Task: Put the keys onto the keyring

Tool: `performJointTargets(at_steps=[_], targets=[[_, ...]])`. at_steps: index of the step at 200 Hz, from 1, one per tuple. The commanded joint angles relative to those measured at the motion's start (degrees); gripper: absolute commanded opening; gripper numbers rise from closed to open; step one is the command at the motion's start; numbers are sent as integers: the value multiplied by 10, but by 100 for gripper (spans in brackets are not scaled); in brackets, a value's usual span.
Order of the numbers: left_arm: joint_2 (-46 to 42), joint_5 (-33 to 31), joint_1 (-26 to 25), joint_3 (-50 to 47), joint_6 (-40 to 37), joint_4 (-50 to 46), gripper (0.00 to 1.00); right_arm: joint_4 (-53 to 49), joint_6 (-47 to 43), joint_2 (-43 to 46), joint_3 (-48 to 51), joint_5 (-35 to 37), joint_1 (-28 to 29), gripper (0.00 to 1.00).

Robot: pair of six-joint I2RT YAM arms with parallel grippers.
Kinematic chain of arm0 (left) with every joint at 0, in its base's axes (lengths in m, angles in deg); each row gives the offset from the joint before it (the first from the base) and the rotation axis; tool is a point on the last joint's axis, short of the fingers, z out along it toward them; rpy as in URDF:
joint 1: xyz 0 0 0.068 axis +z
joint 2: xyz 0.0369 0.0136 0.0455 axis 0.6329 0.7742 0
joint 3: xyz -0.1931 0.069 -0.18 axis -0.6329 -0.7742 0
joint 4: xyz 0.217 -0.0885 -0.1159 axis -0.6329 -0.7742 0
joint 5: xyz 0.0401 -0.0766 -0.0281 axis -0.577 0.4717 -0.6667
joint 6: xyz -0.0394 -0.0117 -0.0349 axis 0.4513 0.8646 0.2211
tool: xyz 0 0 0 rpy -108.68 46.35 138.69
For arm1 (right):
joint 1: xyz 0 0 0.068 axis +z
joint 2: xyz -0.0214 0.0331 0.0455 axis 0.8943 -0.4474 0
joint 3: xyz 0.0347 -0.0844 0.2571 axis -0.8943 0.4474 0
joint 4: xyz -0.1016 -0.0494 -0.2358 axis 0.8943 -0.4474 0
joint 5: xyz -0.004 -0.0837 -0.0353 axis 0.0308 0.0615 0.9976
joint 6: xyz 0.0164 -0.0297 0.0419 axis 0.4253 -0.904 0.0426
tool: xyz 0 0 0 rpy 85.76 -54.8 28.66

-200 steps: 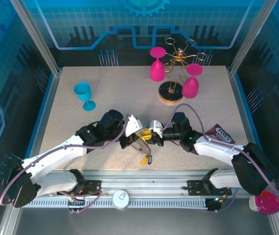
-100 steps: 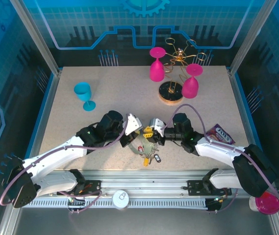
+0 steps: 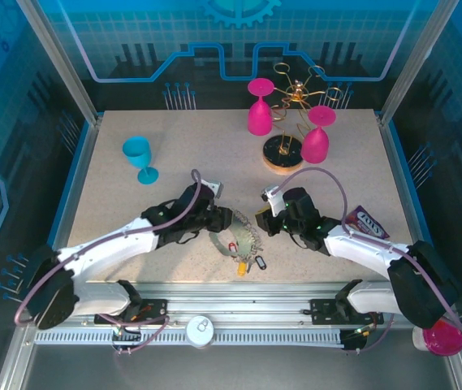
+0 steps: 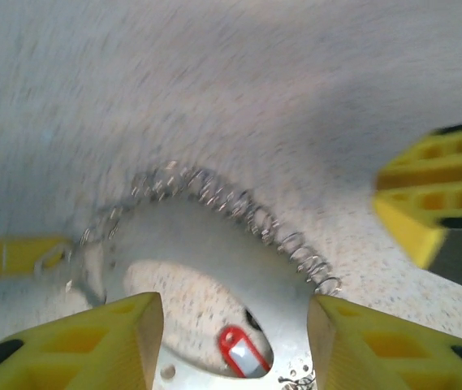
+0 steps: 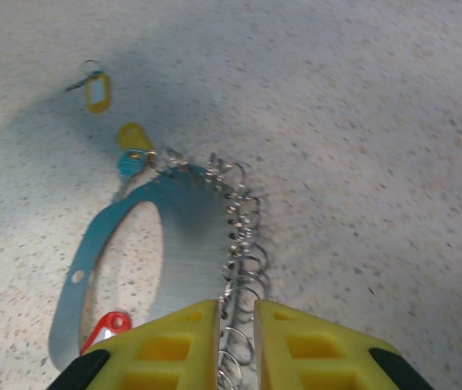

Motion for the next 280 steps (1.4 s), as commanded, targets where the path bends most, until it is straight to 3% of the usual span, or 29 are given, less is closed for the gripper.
performJointTargets(at_steps=[1, 22, 76, 110, 139, 188, 280], targets=[[71, -45, 4, 83, 184, -141, 45, -26, 47, 20, -7, 46, -6, 18], [133, -39, 4, 130, 264, -183, 41, -19, 47, 27, -3, 47, -6, 17], [213, -43, 9, 161, 446, -141, 32, -15, 48, 53, 15, 50, -6, 16], [253, -34, 9, 174, 517, -117, 25, -2, 45, 79, 35, 59, -6, 16], [270, -73, 10, 176, 574, -128, 24, 6, 43, 91, 44, 57, -6, 16], [301, -132, 15, 204, 621, -145, 25, 13, 43, 101, 50, 49, -6, 16], [344, -156, 17, 270, 683, -229, 30, 17, 41, 114, 59, 51, -7, 16]])
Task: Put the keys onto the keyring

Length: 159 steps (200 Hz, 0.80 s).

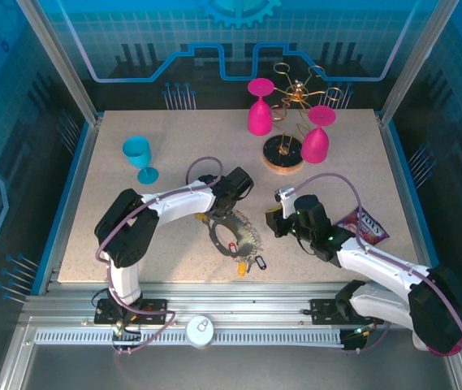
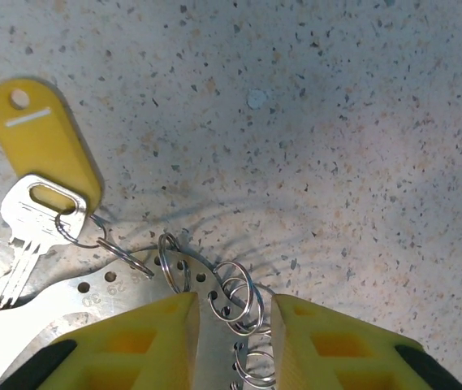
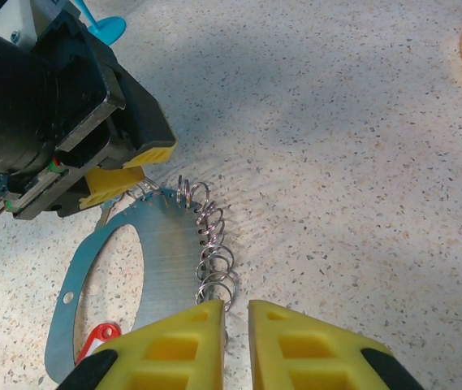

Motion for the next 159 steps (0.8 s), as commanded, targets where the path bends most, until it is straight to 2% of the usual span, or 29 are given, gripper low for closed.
performJointTargets(at_steps=[1, 27, 68, 110, 159], targets=[[16, -17, 3, 22, 33, -58, 30, 11, 2, 9, 6, 0, -6, 16], [23, -24, 7, 45, 32, -92, 38, 9, 2, 14, 7, -1, -6, 16], [21, -3, 27, 71, 2, -132, 40, 6, 5, 26, 12, 0, -6, 16], [51, 65, 58, 122, -49, -174, 39, 8, 11, 28, 13, -4, -6, 15], [80, 84, 67, 157, -55, -200, 43, 11, 15, 34, 18, -6, -6, 15]])
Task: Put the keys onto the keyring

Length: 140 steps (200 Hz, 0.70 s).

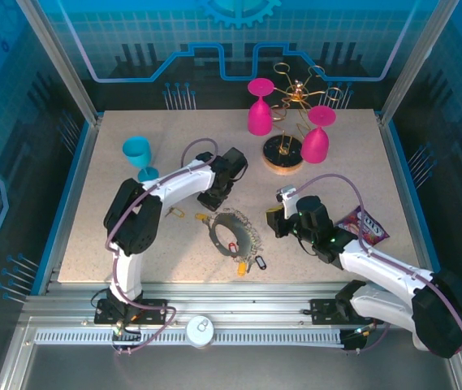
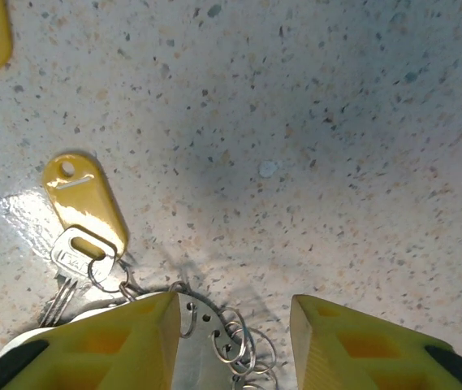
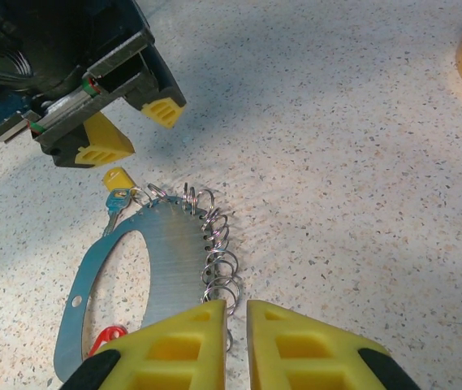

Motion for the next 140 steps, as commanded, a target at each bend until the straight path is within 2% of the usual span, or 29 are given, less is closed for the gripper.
performJointTargets(at_steps=[1, 48, 140], targets=[[15, 29, 5, 14, -14, -38, 43, 10, 11, 12, 11, -5, -6, 15], [37, 60, 11, 20, -28, -30, 44, 11, 13, 19, 15, -6, -6, 15], [40, 70, 14, -1, -35, -27, 46, 16, 17, 27, 25, -6, -6, 15]])
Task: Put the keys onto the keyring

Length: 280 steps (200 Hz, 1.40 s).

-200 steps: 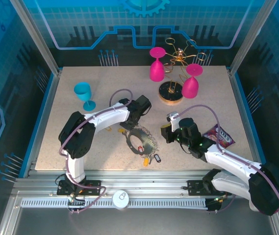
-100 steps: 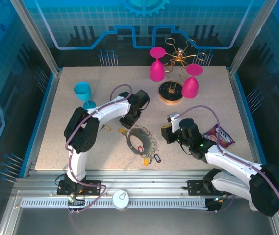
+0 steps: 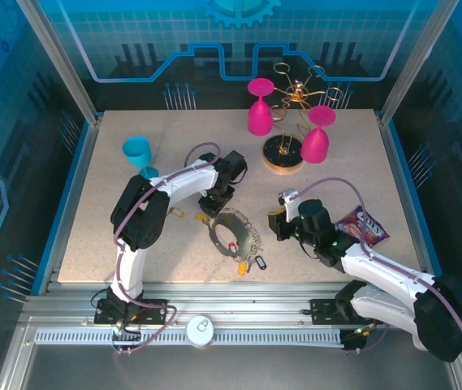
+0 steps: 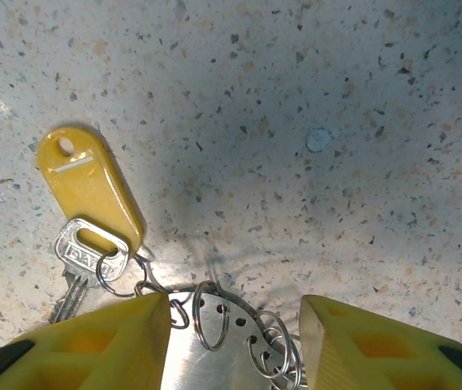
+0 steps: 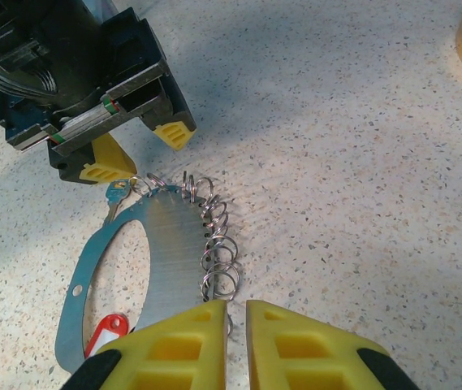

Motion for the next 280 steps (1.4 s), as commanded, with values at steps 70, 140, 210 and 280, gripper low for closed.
performJointTargets(at_steps=[70, 140, 210, 280], targets=[[-1, 21, 2, -20, -5, -14, 46, 14, 10, 13, 6, -7, -6, 15], [-10, 29, -11, -39, 0, 6, 44, 16, 11, 14, 7, -8, -6, 15], [-48, -39, -14, -24, -49, 0, 46, 7, 2, 18, 6, -12, -7, 15], [-41, 8, 22, 3, -152, -1, 36, -4, 6, 14, 0, -14, -6, 14]])
